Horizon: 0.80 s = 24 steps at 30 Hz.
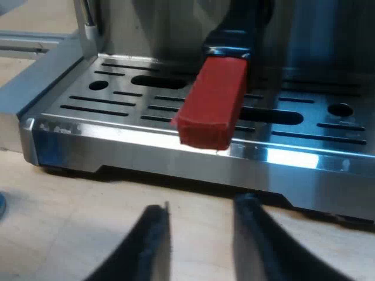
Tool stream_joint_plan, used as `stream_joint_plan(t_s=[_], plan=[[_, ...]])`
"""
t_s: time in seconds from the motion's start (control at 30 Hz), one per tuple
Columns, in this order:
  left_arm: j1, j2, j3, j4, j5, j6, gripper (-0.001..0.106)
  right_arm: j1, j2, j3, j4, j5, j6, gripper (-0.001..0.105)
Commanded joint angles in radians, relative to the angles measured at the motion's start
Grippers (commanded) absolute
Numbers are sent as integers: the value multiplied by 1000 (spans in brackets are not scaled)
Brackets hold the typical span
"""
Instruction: Grind coffee beans and then tamp
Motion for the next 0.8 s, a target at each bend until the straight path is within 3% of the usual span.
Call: stream_joint_plan(t_s=[0.03, 0.3, 0.63, 0.8], plan=[[-5, 1, -2, -21, 11, -18, 77, -1, 20, -1, -60, 19, 0, 14], [-5, 1, -2, -27, 11, -32, 77, -4, 39, -1, -125, 78, 0, 12], [-5, 1, -2, -34, 11, -32, 77, -74, 77, -1, -206, 12, 0, 12], [-5, 1, -2, -34, 11, -32, 77, -82, 94, -1, -206, 30, 0, 12]])
